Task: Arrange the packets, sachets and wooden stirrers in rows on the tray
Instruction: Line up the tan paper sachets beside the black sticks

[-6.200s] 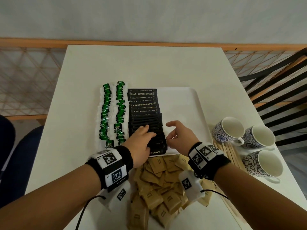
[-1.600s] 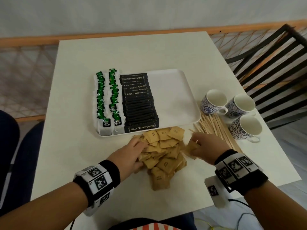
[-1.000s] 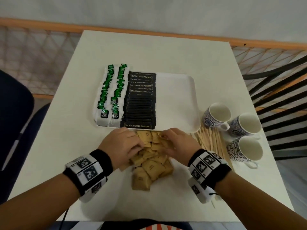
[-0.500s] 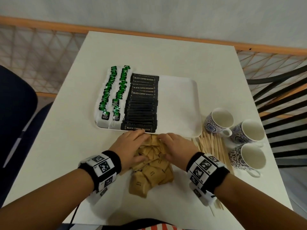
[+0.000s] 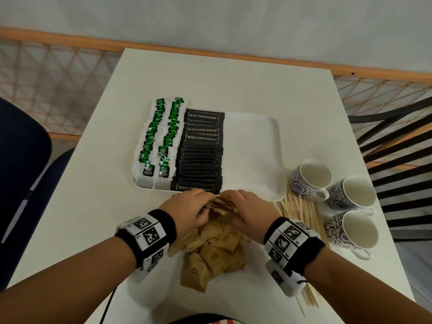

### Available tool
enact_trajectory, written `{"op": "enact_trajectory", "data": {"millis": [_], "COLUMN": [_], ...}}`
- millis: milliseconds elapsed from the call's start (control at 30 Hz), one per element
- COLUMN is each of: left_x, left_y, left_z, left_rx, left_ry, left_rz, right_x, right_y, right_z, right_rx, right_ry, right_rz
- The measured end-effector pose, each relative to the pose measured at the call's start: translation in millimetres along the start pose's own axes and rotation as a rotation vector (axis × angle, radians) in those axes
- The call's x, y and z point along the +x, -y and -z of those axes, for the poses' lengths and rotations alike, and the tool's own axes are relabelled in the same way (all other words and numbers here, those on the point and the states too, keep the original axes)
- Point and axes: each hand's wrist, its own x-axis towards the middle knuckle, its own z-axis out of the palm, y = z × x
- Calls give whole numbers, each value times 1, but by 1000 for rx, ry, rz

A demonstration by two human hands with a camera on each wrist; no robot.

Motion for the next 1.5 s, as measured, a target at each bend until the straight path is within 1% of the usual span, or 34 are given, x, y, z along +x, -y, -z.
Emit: {"op": "enact_trajectory", "data": {"millis": [67,133,200,333,367,433,500,567,667,733,800,867,933,1067,1133,1200,1233,1333,1433,1500], "left_x": [2,2,1,-1,-1,0,0,2,3,6,9,15,23,37,41,44,45,51,60,64], "left_y": [-1,-4,-5,-5,-4,-4,-2,0,5,8,8,2,-8,-26,-27,-26,-25,-21,-20,-19], "left_z": [1,4,7,11,13,16,20,25,37,47,55,60,61,65,67,67,66,60,59,60], "left_rx": [7,10,2,-68,-90,-132,-204,-303,-463,-641,-793,-919,-1053,-1424,-1519,-1465,-1421,-1358,-1325,-1299], "left_ry": [37,104,133,95,82,50,12,-36,-137,-209,-249,-220,-168,-119,-54,-11,-15,-76,-143,-170], "left_rz": [14,40,56,66,62,64,95,140,257,340,400,430,452,560,559,498,470,455,447,438], "right_x": [1,1,-1,-3,-4,-3,0,4,12,17,22,28,37,54,59,63,65,69,72,75], "right_y": [0,-1,-5,-11,-12,-13,-13,-12,-14,-14,-10,-1,7,14,14,14,14,17,19,20], "right_z": [-2,-1,4,17,20,27,33,39,49,57,65,70,70,72,71,67,64,59,58,55], "right_rx": [-14,53,151,251,297,457,570,641,750,856,942,986,1006,1058,1064,1050,1050,1046,971,921], "right_ry": [37,-1,-56,-31,-34,-51,-58,-38,-67,-87,-55,-6,-6,-101,-141,-175,-197,-254,-305,-358], "right_rz": [9,-9,-40,-79,-113,-207,-248,-249,-228,-220,-210,-185,-164,-181,-176,-165,-158,-115,-55,-48]}}
